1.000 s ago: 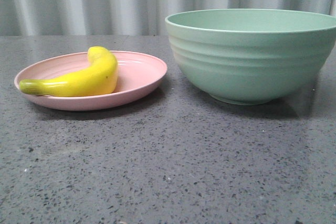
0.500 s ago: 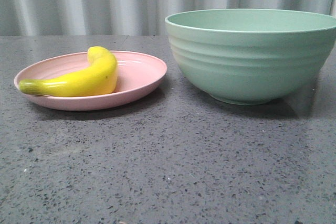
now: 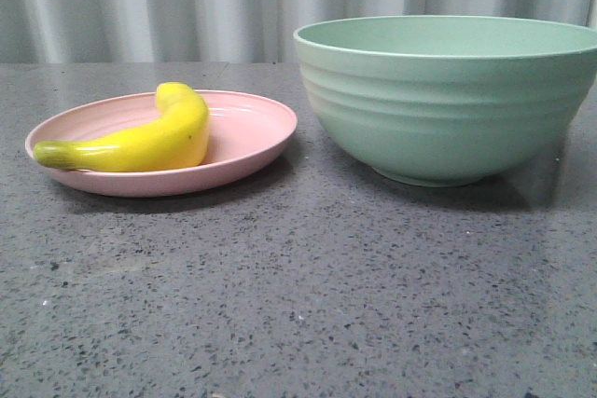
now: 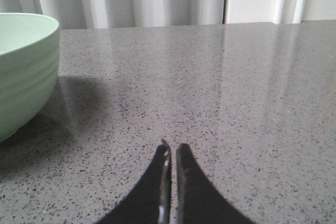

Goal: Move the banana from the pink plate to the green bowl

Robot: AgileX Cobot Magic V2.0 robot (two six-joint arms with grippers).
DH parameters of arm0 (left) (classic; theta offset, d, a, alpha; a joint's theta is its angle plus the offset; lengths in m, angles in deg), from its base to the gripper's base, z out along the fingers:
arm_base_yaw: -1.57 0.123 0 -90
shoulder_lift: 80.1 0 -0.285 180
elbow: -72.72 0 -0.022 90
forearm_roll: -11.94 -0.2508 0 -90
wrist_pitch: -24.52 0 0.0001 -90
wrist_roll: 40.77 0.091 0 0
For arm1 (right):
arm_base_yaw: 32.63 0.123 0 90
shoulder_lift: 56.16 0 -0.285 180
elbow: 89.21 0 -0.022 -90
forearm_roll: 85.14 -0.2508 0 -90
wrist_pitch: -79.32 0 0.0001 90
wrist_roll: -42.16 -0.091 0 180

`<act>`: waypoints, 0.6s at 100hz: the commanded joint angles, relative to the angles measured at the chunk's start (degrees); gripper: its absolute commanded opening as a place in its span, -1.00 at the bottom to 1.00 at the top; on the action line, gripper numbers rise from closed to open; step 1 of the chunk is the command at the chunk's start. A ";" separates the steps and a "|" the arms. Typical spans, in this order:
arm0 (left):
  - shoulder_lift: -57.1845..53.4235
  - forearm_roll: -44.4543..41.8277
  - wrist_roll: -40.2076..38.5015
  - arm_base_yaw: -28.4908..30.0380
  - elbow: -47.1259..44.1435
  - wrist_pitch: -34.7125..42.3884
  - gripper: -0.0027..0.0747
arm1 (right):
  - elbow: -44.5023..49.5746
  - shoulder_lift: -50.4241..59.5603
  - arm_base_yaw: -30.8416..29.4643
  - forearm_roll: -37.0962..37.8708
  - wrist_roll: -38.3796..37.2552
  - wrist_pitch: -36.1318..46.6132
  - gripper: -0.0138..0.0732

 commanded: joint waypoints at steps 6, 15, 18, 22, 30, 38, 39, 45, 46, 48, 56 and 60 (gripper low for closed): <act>-1.59 -2.43 -0.07 0.16 -0.50 5.50 -0.98 | 1.21 1.11 -0.20 0.91 0.01 5.53 -0.83; -1.59 -3.75 -0.07 0.16 -0.50 5.89 -0.98 | 1.21 1.11 -0.20 0.91 0.01 5.53 -0.83; -1.59 -4.21 -0.07 0.16 -0.50 5.99 -0.98 | 1.21 1.11 -0.20 0.91 0.01 5.53 -0.83; -1.59 -4.54 -0.07 0.16 -0.50 6.09 -0.98 | 1.21 1.11 -0.20 0.91 0.01 5.53 -0.83; -1.59 -4.68 -0.07 0.16 -0.50 6.09 -0.98 | 1.21 1.11 -0.20 0.91 0.01 5.53 -0.83; -1.59 -4.68 -0.07 0.16 -0.50 6.44 -0.98 | 1.21 1.11 -0.20 0.91 0.01 5.53 -0.83; -1.59 -4.68 -0.07 0.16 -0.50 6.56 -0.98 | 1.21 1.11 -0.20 0.91 0.01 5.53 -0.83; -1.59 -4.68 -0.07 0.16 -0.50 8.27 -0.98 | 1.21 1.11 -0.20 0.91 0.01 6.56 -0.83; -1.59 -4.68 -0.07 0.16 -0.50 8.54 -0.98 | 1.21 1.11 -0.20 0.91 0.01 6.56 -0.83; -1.59 -4.68 -0.07 0.16 -0.50 9.47 -0.98 | 1.21 1.11 -0.20 0.91 0.01 7.19 -0.83; -1.59 -4.52 -0.07 0.16 -0.39 13.20 -0.98 | 1.21 1.11 -0.20 0.91 0.01 10.27 -0.83; -1.59 -4.52 -0.07 0.16 -0.09 13.94 -0.98 | 1.10 1.11 -0.20 0.91 0.01 10.86 -0.83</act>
